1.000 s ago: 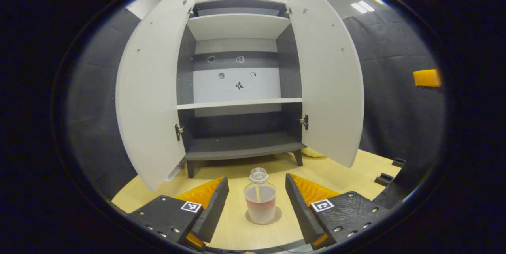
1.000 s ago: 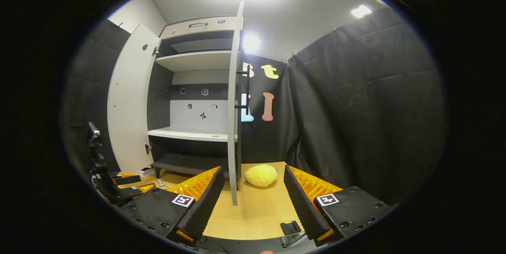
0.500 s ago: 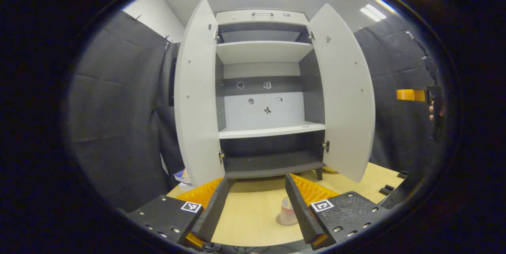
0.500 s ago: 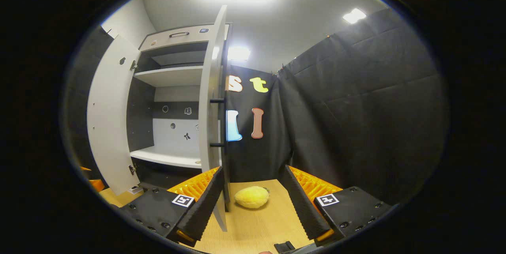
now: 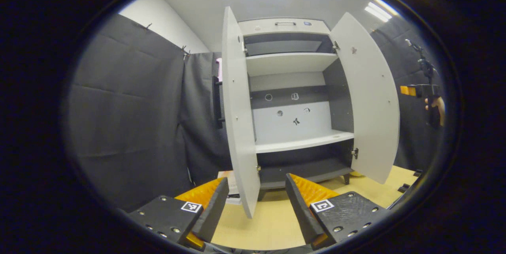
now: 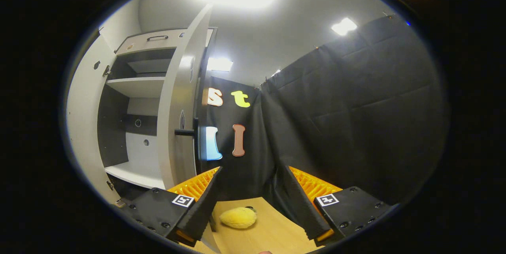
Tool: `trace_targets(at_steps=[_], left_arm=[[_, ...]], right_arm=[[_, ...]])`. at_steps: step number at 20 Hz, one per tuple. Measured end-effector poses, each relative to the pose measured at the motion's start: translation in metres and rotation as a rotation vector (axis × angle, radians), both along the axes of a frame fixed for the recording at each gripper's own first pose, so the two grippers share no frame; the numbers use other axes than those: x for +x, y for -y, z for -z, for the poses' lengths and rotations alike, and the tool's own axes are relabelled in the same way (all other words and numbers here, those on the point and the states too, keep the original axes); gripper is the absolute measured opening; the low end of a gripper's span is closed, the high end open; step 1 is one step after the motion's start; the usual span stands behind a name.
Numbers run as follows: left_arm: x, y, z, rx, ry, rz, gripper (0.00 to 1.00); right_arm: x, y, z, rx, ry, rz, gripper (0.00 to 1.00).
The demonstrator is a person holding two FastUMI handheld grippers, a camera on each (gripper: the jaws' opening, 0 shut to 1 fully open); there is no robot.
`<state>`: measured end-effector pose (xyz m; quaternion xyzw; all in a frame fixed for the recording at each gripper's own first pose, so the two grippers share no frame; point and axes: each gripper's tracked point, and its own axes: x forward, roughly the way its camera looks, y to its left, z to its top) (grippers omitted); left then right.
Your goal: Grasp the bottle in the cabinet with the left hand and place it on the coaster, then close the right door with the right hand and the left door with the left hand.
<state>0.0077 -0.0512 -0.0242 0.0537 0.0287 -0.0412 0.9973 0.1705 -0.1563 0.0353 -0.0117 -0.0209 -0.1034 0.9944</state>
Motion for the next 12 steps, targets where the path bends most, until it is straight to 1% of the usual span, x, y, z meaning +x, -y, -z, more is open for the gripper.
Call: trace_targets(at_steps=[1, 3, 4, 6, 9, 12], left_arm=[[0.004, -0.007, -0.002, -0.001, 0.004, -0.007, 0.84], [0.011, -0.018, -0.004, -0.007, 0.011, -0.016, 0.84], [0.014, -0.024, -0.003, -0.011, 0.013, -0.018, 0.84], [0.018, -0.035, -0.004, -0.015, 0.021, -0.022, 0.84], [0.022, -0.051, 0.0, -0.026, 0.018, -0.033, 0.84], [0.028, -0.066, 0.004, -0.033, 0.02, -0.042, 0.84]], right_arm=[[0.004, -0.002, 0.002, -0.009, -0.008, 0.006, 0.92], [0.01, -0.011, 0.004, -0.024, -0.017, 0.004, 0.92], [0.012, -0.017, 0.004, -0.027, -0.018, -0.006, 0.96], [0.012, -0.016, 0.003, -0.042, -0.009, 0.017, 0.95], [0.01, -0.024, 0.004, -0.015, -0.019, 0.007, 0.95], [0.009, -0.029, 0.003, -0.012, -0.027, 0.008, 0.94]])
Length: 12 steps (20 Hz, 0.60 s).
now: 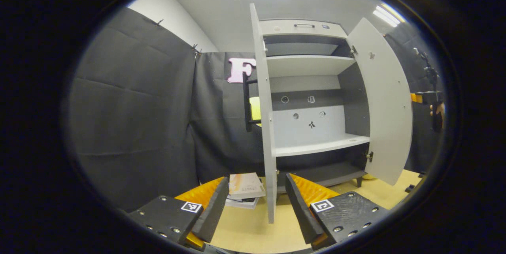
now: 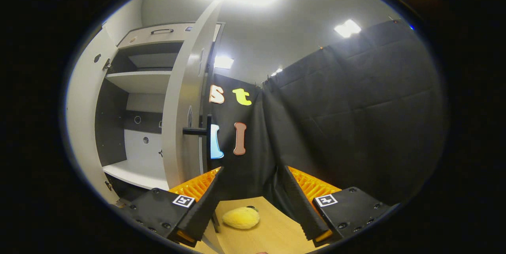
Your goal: Grasp the bottle in the cabinet with the left hand and place it on the coaster, then close the right door with the right hand and the left door with the left hand.
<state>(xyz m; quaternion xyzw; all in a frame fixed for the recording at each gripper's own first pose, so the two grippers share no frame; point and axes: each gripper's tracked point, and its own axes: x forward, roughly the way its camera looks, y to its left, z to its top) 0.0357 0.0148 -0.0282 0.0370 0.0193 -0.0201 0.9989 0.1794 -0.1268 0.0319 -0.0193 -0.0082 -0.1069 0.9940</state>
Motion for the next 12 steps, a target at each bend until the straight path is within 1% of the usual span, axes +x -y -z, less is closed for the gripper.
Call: trace_targets(at_steps=[2, 7, 8, 9, 10, 12], left_arm=[[0.004, -0.007, -0.001, 0.001, 0.007, 0.0, 0.84], [0.014, -0.017, 0.0, -0.008, 0.011, 0.003, 0.84], [0.014, -0.018, 0.002, -0.011, 0.01, 0.004, 0.84], [0.015, -0.019, 0.002, -0.013, 0.01, 0.004, 0.84], [0.017, -0.02, 0.003, -0.013, 0.01, 0.005, 0.84], [0.017, -0.026, 0.003, -0.008, 0.015, 0.0, 0.84]], right_arm=[[-0.002, -0.009, -0.001, -0.001, -0.003, -0.009, 0.94], [-0.008, -0.051, -0.003, -0.012, 0.013, -0.074, 0.95], [-0.009, -0.06, -0.004, -0.021, 0.017, -0.082, 0.92], [-0.008, -0.069, -0.003, -0.028, 0.021, -0.096, 0.92], [-0.008, -0.079, -0.004, -0.032, 0.023, -0.111, 0.95], [-0.006, -0.097, -0.004, -0.035, 0.028, -0.143, 0.95]])
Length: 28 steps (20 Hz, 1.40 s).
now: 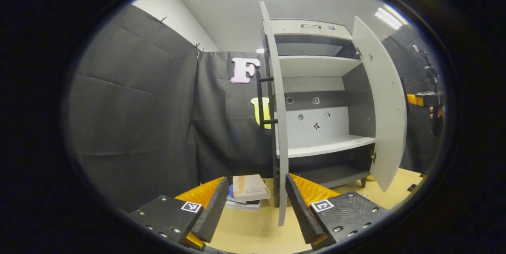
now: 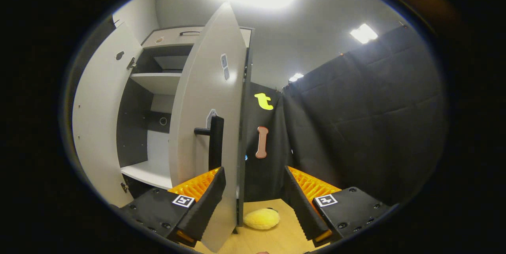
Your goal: Grasp the bottle in the cabinet with the left hand and place it on the coaster, then close the right door with the right hand and the left door with the left hand.
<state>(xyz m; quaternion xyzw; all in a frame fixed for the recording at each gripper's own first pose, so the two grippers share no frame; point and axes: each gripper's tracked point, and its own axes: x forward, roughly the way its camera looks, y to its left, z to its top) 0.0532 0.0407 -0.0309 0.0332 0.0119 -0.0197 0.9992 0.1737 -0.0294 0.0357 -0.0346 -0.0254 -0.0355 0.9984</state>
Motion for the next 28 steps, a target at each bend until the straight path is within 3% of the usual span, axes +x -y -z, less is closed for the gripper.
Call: trace_targets(at_steps=[7, 8, 9, 19, 26, 28], left_arm=[[-0.006, -0.03, -0.001, 0.003, 0.006, -0.059, 0.84], [-0.008, -0.034, 0.001, 0.004, 0.005, -0.069, 0.9], [-0.01, -0.038, 0.002, 0.003, 0.002, -0.079, 0.9], [-0.019, -0.061, 0.008, 0.01, -0.021, -0.146, 0.9], [0.004, -0.054, 0.0, 0.008, -0.033, -0.113, 0.91], [0.017, -0.052, -0.01, -0.004, -0.029, -0.098, 0.84]], right_arm=[[0.016, -0.042, -0.003, 0.023, 0.03, -0.049, 0.92], [0.019, -0.048, -0.003, 0.028, 0.031, -0.059, 0.92], [0.023, -0.053, -0.002, 0.03, 0.031, -0.065, 0.95], [0.051, -0.095, 0.009, 0.039, 0.002, -0.114, 0.92], [0.039, -0.088, 0.016, 0.023, -0.023, -0.121, 0.95], [0.029, -0.082, 0.021, 0.02, -0.037, -0.122, 0.95]])
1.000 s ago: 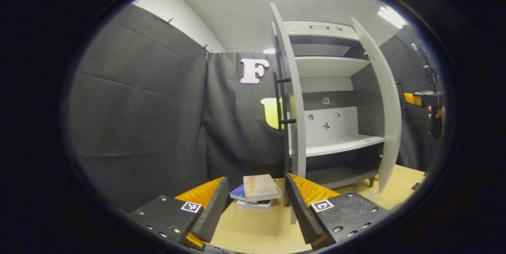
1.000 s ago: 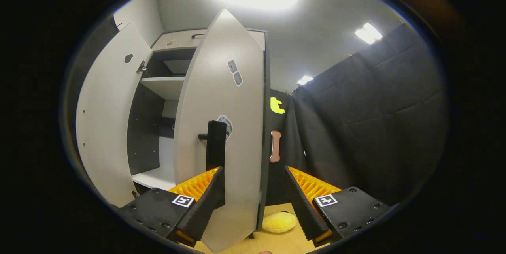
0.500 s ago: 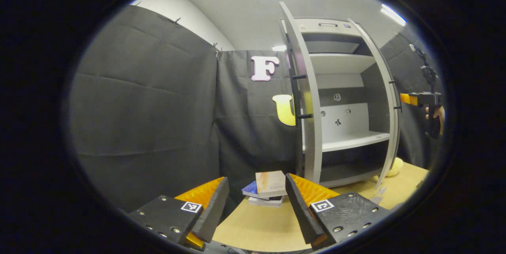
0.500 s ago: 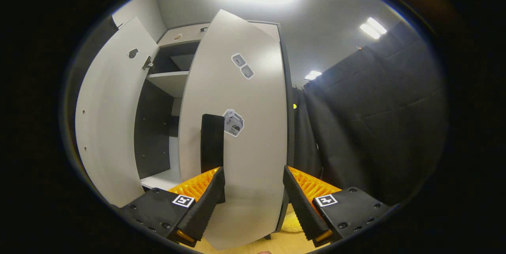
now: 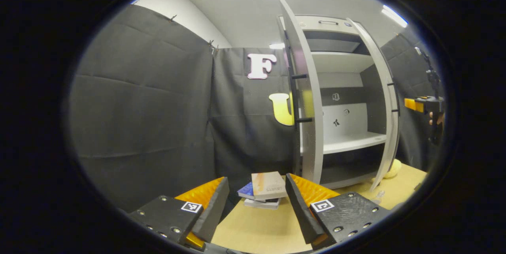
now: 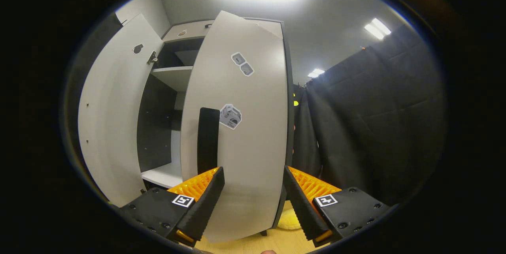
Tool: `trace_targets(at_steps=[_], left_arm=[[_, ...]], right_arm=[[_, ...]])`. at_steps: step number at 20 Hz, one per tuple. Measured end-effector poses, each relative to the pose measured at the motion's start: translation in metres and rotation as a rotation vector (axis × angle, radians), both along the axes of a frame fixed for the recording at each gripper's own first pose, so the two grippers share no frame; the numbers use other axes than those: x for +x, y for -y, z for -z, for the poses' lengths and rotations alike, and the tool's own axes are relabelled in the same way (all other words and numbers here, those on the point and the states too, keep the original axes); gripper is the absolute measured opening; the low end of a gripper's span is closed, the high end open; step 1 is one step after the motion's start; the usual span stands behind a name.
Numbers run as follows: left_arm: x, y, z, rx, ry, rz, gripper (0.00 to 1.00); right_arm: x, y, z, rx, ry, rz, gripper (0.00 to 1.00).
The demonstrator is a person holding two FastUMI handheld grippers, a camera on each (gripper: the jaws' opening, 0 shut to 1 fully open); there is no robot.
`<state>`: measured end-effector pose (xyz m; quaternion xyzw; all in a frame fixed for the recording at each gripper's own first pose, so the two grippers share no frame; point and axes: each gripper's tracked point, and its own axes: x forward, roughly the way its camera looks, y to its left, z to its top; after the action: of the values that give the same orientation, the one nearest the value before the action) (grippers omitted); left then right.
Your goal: Grasp the bottle in the cabinet with the left hand and place it on the coaster, then close the right door with the right hand and the left door with the left hand.
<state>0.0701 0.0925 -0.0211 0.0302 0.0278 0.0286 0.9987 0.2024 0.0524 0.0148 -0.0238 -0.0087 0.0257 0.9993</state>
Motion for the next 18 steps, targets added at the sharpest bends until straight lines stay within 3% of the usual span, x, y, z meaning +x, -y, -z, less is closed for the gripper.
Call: trace_targets(at_steps=[6, 7, 16, 17, 18], left_arm=[[0.052, -0.017, -0.042, -0.008, 0.043, 0.008, 0.84], [0.06, -0.018, -0.051, -0.008, 0.053, 0.008, 0.9], [0.122, -0.024, -0.128, -0.034, 0.15, 0.005, 0.9], [0.127, -0.024, -0.131, -0.043, 0.155, 0.005, 0.9], [0.131, -0.022, -0.132, -0.05, 0.156, 0.007, 0.84]], right_arm=[[-0.034, 0.015, 0.027, -0.01, -0.055, -0.007, 0.95], [-0.039, 0.017, 0.032, -0.016, -0.067, -0.005, 0.95], [-0.079, 0.045, 0.068, -0.032, -0.157, 0.034, 0.92], [-0.081, 0.048, 0.067, -0.029, -0.154, 0.039, 0.95], [-0.084, 0.05, 0.065, -0.026, -0.149, 0.044, 0.95]])
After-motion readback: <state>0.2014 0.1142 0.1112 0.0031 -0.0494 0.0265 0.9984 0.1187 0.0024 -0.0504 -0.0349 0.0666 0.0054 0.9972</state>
